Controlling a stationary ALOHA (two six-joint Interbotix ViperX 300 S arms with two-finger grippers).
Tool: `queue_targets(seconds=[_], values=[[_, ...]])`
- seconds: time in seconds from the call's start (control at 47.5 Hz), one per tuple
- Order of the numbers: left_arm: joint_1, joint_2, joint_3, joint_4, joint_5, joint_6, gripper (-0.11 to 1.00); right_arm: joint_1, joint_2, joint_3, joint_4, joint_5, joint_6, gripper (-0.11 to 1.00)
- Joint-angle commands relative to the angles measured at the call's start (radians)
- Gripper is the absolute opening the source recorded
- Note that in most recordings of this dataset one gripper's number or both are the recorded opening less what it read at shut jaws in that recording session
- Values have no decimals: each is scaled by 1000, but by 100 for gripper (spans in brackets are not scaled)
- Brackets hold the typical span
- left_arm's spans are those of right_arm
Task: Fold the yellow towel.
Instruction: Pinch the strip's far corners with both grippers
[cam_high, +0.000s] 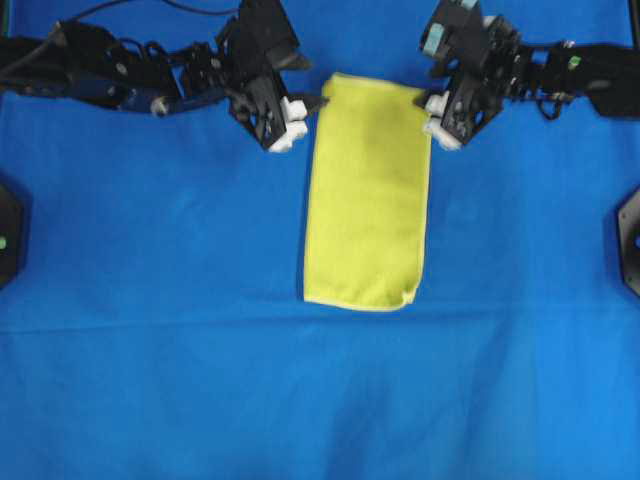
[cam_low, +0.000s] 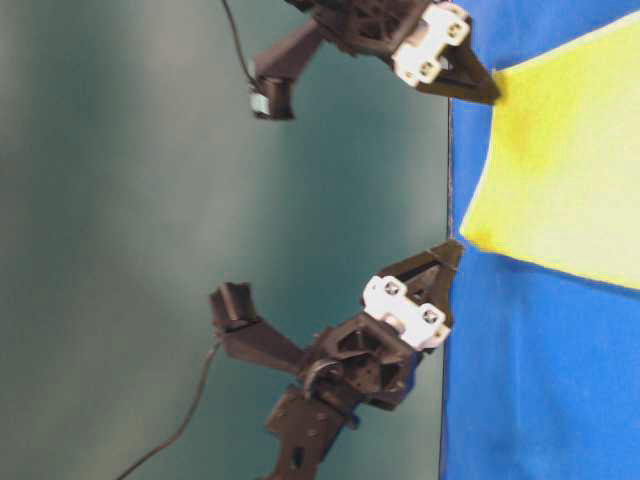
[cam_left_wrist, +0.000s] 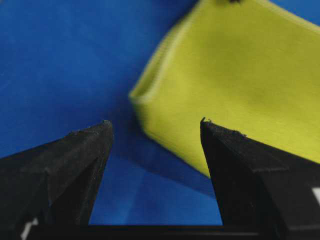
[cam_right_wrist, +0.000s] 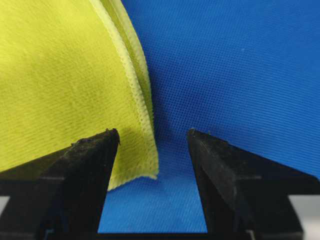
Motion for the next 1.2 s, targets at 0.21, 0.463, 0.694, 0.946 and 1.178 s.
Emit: queue_targets(seconds=[0.21,0.463,0.694,0.946,1.178], values=[[38,97,-46,2,-80,0,68,-25,60,-44,-20,-12,0,61],[38,137,-71,2,-80,0,67,-25,72,-54,-20,-12,0,60],[35,137,-63,3,-74,5,33,-25,71,-49,-26,-11,-2,35],[12,137,-63,3,-58,52,1,-20,72,-48,-31,-9,-2,5],[15,107,-64,3,-21,74,1,-18,55,-54,-29,3,12,5]])
